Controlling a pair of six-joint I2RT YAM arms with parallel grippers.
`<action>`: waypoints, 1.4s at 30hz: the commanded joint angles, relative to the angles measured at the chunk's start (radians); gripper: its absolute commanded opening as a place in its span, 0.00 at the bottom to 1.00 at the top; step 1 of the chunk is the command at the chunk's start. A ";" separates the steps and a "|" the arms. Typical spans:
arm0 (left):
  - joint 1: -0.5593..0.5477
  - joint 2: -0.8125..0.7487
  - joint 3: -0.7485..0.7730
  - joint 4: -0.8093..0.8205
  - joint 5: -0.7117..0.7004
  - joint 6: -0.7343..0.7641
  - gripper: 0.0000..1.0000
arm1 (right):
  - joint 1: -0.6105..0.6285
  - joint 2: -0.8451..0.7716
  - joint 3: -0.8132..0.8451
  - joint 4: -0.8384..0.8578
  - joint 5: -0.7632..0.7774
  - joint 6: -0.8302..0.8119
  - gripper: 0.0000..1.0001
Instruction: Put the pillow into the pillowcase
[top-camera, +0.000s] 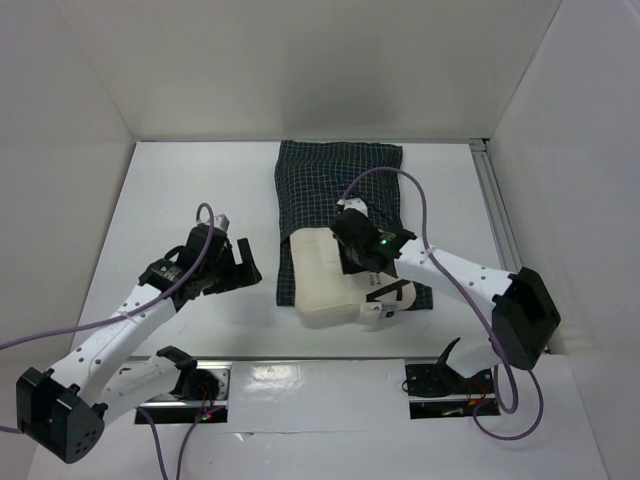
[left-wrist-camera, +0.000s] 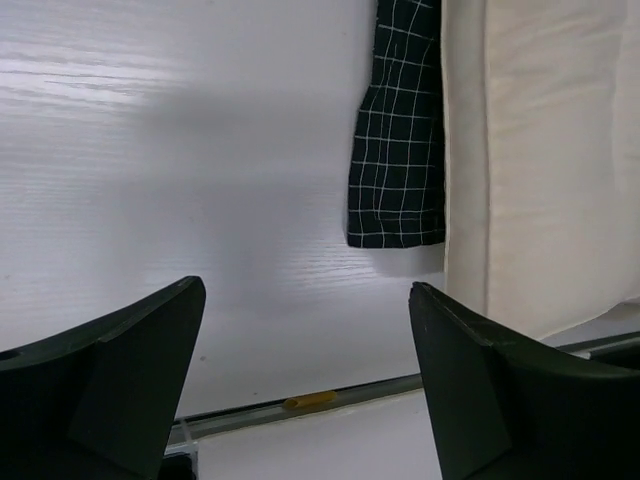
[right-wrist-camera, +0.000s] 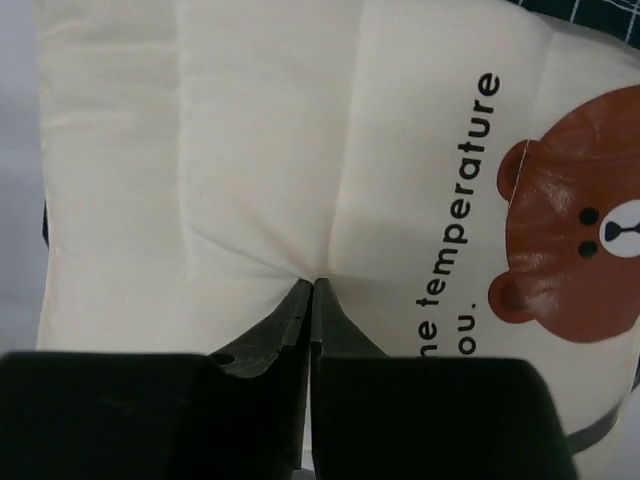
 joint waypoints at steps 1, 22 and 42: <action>0.004 0.050 -0.016 0.154 0.146 0.001 0.96 | -0.015 -0.047 0.018 -0.089 0.015 -0.032 0.07; -0.089 0.339 -0.218 0.569 0.207 -0.053 0.96 | 0.074 0.298 0.301 0.048 -0.016 -0.048 0.00; -0.169 0.528 -0.111 0.676 0.084 -0.039 0.00 | 0.055 0.094 0.281 -0.037 -0.113 -0.079 0.00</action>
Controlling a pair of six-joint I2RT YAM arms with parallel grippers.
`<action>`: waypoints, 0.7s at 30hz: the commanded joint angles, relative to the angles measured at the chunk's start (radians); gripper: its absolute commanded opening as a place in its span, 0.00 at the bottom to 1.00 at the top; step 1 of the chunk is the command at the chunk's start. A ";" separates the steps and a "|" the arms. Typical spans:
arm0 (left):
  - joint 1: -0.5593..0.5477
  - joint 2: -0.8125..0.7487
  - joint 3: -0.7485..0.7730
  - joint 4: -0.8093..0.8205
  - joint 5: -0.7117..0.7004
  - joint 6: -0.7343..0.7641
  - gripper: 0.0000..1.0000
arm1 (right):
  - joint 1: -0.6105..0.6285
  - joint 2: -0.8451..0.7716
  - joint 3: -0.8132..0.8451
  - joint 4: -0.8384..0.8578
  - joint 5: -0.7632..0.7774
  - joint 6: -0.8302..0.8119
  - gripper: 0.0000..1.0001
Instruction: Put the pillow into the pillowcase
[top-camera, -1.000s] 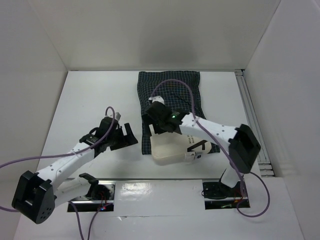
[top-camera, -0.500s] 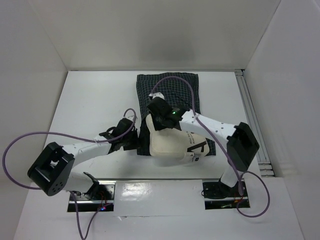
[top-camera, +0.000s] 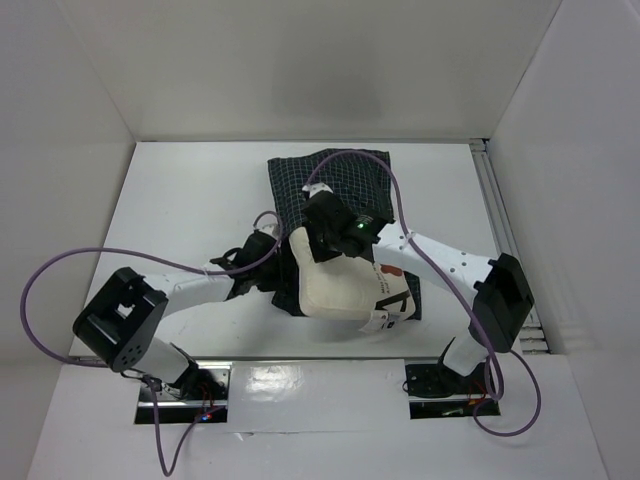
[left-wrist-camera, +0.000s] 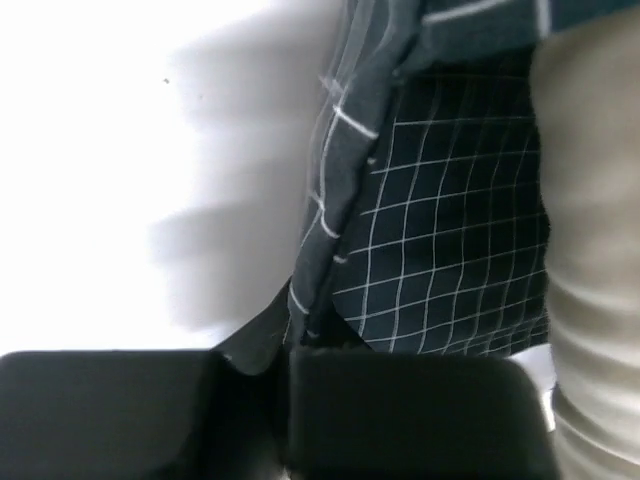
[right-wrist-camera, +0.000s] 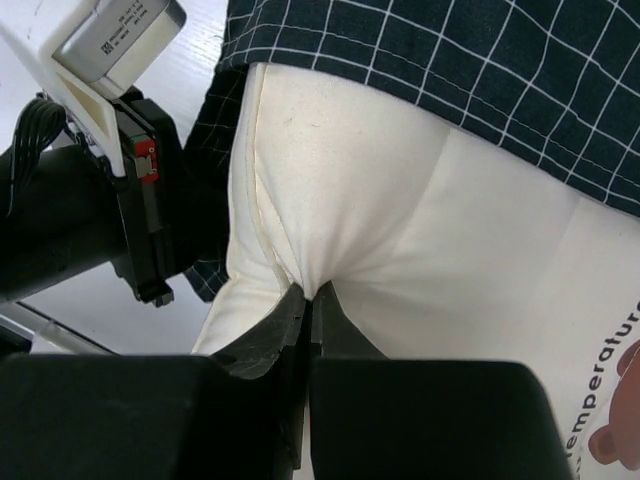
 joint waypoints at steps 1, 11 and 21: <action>-0.001 -0.022 0.001 -0.003 0.027 0.007 0.00 | -0.004 -0.035 0.004 0.023 -0.009 0.003 0.00; -0.032 -0.522 -0.293 0.186 0.347 -0.143 0.00 | -0.023 0.319 0.270 0.012 0.085 -0.020 0.00; -0.075 -0.559 -0.404 0.378 0.492 -0.209 0.00 | -0.194 0.694 1.116 -0.186 0.085 0.038 0.00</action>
